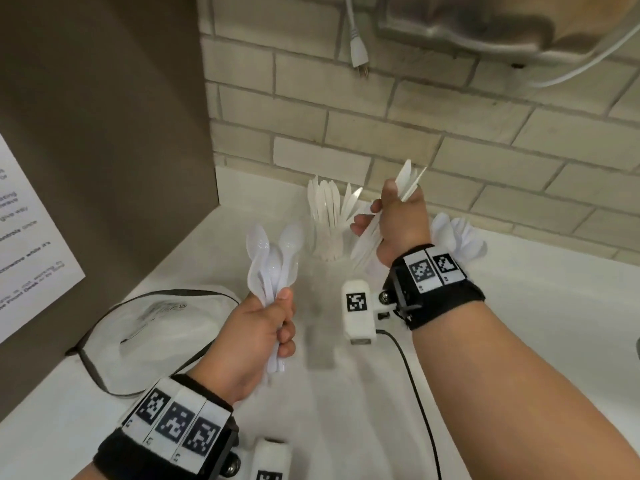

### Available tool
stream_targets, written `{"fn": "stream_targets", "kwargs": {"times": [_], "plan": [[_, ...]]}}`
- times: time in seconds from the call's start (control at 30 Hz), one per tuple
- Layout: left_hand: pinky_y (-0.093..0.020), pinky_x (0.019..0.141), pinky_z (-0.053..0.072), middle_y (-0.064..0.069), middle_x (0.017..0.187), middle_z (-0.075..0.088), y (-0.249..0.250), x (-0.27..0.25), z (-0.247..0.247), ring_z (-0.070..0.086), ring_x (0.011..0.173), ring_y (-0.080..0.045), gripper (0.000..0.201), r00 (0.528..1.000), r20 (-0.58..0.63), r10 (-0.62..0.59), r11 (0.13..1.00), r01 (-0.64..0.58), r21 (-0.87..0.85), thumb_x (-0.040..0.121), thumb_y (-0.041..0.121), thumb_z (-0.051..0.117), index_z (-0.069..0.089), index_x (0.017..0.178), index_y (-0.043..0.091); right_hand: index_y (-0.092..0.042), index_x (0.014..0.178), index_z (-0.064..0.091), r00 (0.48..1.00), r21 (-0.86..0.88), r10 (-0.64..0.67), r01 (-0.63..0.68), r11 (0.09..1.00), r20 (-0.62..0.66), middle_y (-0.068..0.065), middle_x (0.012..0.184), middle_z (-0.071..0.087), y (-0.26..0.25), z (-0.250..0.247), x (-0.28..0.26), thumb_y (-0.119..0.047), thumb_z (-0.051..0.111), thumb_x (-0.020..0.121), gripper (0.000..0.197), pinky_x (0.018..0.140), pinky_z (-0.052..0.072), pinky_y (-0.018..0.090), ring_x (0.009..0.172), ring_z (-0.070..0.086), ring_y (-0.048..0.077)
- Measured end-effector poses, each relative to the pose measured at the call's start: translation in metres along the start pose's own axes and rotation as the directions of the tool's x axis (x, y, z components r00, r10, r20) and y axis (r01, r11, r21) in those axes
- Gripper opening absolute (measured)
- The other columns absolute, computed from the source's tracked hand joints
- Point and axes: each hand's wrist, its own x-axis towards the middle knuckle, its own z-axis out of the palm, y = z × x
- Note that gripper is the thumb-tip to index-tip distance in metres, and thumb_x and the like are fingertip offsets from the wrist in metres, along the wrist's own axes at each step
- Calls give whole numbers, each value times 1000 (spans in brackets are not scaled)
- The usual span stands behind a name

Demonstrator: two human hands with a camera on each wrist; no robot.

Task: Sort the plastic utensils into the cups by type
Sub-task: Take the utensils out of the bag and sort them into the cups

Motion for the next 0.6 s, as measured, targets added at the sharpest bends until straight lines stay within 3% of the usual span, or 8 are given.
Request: {"fn": "stream_targets", "kwargs": {"times": [0.07, 0.13, 0.2, 0.27, 0.37, 0.47, 0.53, 0.6], "plan": [[-22, 42, 30, 1, 66, 42, 4, -1, -1, 33, 48, -9, 18, 1000, -14, 4, 1000, -4, -16, 99, 13, 45, 48, 82, 12, -19, 113, 45, 983, -95, -183, 185, 978, 21, 3, 73, 50, -5, 19, 20, -26, 44, 100, 14, 51, 53, 32, 49, 49, 16], [-23, 43, 29, 1, 66, 42, 7, -1, -2, 33, 48, -10, 17, 1000, -20, 7, 999, -7, -31, 99, 13, 46, 49, 82, 12, -23, 110, 45, 926, -205, -376, 377, 903, 48, -2, 75, 52, -8, 38, 39, -25, 45, 99, 12, 55, 52, 31, 58, 51, 12], [-23, 43, 28, 0, 66, 42, 7, 0, -3, 32, 48, -10, 14, 1000, -29, -1, 999, 0, -46, 98, 13, 46, 50, 85, 11, -31, 99, 47, 869, -244, -491, 491, 836, 67, -7, 77, 54, -7, 54, 54, -27, 48, 97, 5, 68, 57, 41, 65, 54, 12], [-24, 43, 27, 0, 64, 43, 5, 1, -4, 32, 47, -11, 12, 999, -46, -1, 999, -1, -47, 97, 13, 48, 53, 87, 10, -38, 85, 46, 837, -253, -543, 541, 802, 67, -9, 74, 54, -2, 66, 68, -27, 49, 95, 16, 72, 56, 48, 67, 54, 14], [-24, 42, 28, -2, 60, 44, 2, 7, -7, 34, 45, -14, 10, 996, -89, -1, 999, -4, -51, 96, 11, 50, 59, 94, 6, -36, 81, 46, 845, -272, -528, 530, 803, 88, -8, 70, 53, 18, 77, 88, -22, 50, 96, 20, 69, 54, 42, 64, 54, 15], [-24, 41, 28, -2, 56, 45, 3, 12, -11, 34, 44, -14, 10, 994, -112, -12, 998, 5, -63, 95, 9, 50, 60, 96, 5, -21, 91, 51, 907, -240, -400, 420, 875, 127, -4, 73, 56, 48, 76, 103, -19, 57, 93, 7, 68, 52, 33, 64, 58, 16], [-24, 41, 28, -2, 57, 44, 3, 14, -14, 34, 44, -14, 11, 993, -118, -5, 999, -2, -52, 96, 9, 49, 59, 91, 5, -15, 97, 54, 936, -246, -332, 351, 903, 117, -5, 77, 58, 59, 71, 108, -17, 66, 88, 15, 67, 49, 23, 70, 59, 15], [-25, 42, 28, -2, 60, 42, 4, 15, -14, 33, 45, -14, 14, 994, -113, 6, 999, -11, -43, 96, 11, 49, 57, 86, 5, -14, 108, 57, 941, -288, -324, 337, 897, 92, -10, 82, 55, 63, 68, 112, -17, 70, 84, 27, 61, 44, 9, 70, 54, 5]]}}
